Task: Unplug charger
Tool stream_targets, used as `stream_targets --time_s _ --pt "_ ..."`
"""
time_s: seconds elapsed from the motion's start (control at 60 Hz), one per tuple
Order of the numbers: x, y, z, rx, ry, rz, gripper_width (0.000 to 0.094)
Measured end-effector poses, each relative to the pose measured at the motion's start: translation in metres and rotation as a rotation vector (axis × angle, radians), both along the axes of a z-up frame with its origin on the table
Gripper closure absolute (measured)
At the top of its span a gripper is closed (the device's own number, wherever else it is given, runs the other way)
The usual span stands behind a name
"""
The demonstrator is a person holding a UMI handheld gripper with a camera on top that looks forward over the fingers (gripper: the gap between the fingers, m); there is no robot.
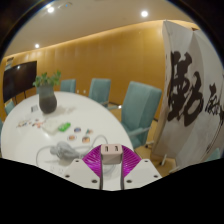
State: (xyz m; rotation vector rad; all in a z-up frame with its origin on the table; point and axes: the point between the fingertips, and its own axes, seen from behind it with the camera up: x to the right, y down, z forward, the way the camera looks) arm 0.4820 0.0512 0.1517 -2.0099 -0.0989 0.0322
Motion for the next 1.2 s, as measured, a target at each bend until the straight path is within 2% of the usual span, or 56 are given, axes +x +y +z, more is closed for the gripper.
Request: stream_targets --time_s 0.05,0.133,0.2,0.267,0.367,0.5,0.7,0.95,1.2 --pt "-0.002 -0.016 -0.056 -0.104 -0.006 0.013 0.0681" --pt "0.009 -0.035 -0.103 -0.218 -0.019 0.013 0.0654" --pt "0.009 -0.042 -0.132 -0.251 -0.031 0.007 0.0629" --pt "0.006 -0.042 -0.14 -0.254 -0.006 -0.001 0.0581" --pt "0.004 -0.036 -0.136 -0.232 0.04 -0.02 0.0402" --pt "0.01 -0.036 -0.123 -0.21 0.015 -0.058 0.0049" --pt "0.005 -0.085 -0.065 -0.149 -0.048 -0.073 0.0065" --pt "-0.027 -0.2 0.0 -0.131 -0.076 -0.152 0.006" --pt "-0.076 -0.303 0.048 -0.107 -0.128 -0.199 0.0065"
